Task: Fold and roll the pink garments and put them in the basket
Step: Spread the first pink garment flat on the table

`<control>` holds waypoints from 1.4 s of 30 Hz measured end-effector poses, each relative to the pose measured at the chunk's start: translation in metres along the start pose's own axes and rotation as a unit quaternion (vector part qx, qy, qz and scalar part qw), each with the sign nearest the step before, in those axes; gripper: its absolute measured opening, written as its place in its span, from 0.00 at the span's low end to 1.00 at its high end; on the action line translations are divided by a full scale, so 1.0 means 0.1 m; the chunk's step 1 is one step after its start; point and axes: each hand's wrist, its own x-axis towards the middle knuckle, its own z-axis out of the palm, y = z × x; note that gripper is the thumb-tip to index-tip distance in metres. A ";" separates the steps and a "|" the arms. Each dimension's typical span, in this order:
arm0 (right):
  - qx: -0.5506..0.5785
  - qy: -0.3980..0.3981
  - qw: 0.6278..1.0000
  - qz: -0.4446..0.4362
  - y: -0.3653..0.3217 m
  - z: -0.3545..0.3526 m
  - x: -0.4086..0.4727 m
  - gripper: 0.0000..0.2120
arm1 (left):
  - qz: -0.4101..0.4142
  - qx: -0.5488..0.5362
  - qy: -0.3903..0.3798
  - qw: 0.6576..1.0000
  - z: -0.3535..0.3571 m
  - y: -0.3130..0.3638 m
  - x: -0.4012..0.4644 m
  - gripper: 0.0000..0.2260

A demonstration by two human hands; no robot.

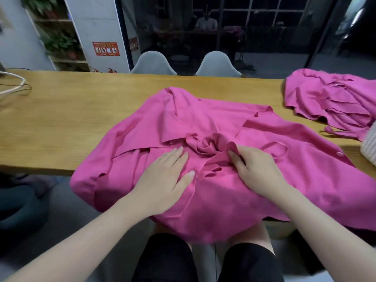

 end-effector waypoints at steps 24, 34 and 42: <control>-0.010 0.114 0.978 0.177 0.68 -0.77 1.86 0.18 | -0.102 -0.249 0.012 0.963 -0.54 0.19 1.21 0.36; -0.021 0.128 0.979 0.159 0.71 -0.61 1.96 0.14 | 0.131 0.094 0.165 0.973 -0.45 0.03 1.39 0.23; -0.039 0.135 0.979 0.146 0.68 -0.59 1.90 0.15 | 0.100 0.222 -0.012 0.970 -0.31 0.41 1.33 0.35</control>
